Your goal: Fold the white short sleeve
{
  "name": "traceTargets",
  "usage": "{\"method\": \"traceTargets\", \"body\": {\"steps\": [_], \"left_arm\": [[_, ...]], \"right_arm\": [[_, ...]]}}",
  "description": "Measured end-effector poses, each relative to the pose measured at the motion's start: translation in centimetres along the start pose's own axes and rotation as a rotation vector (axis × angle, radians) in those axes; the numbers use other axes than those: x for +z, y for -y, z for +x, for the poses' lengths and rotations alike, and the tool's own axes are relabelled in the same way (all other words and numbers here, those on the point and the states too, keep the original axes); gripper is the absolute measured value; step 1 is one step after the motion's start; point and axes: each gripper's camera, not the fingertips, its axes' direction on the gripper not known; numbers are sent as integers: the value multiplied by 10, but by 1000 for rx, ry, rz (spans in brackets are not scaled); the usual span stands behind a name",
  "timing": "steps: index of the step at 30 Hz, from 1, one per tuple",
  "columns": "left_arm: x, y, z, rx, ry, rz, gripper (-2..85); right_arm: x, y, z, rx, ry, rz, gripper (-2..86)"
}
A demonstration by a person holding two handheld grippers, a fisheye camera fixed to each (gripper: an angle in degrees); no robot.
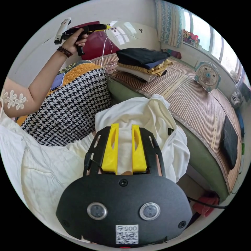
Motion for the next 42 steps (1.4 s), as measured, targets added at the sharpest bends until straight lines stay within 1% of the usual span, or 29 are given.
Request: {"method": "traceTargets", "body": {"steps": [3, 6, 9, 12, 15, 20, 22, 24, 26, 28, 30, 32, 34, 36, 39, 42], "left_arm": [[32, 9, -30, -32, 57, -58, 9], [67, 16, -59, -70, 71, -119, 7], [98, 19, -83, -136, 112, -144, 4], [124, 24, -97, -158, 173, -162, 4], [145, 38, -109, -174, 179, -173, 4], [167, 74, -116, -137, 217, -151, 5], [179, 83, -121, -144, 213, -155, 5], [200, 88, -122, -118, 251, -177, 5], [219, 86, -121, -76, 290, -199, 5], [239, 82, -126, -86, 294, -240, 5], [262, 69, -141, -159, 280, -297, 5], [270, 56, -150, -205, 303, -290, 6], [280, 46, -158, -231, 320, -328, 7], [293, 32, -168, -257, 352, -406, 8], [295, 16, -177, -275, 448, -431, 12], [288, 5, -182, -295, 456, -438, 19]], "right_arm": [[3, 12, 1, 4, -10, -3, 74], [6, 21, 4, 17, -18, 4, 73], [9, 27, 8, 45, -20, 11, 68], [13, 30, 11, 75, -23, 17, 59], [17, 30, 15, 110, -30, 10, 55], [23, 30, 22, 147, -30, -6, 61], [27, 32, 26, 157, -32, -18, 62], [30, 34, 27, 160, -33, -25, 62], [32, 36, 28, 159, -34, -30, 62], [34, 39, 28, 153, -34, -38, 61], [37, 39, 27, 151, -39, -46, 61], [39, 39, 28, 156, -44, -55, 61], [39, 38, 31, 168, -44, -60, 61], [40, 38, 33, 177, -41, -59, 61], [41, 38, 36, 187, -38, -64, 61], [41, 37, 35, 186, -43, -65, 60]]}}
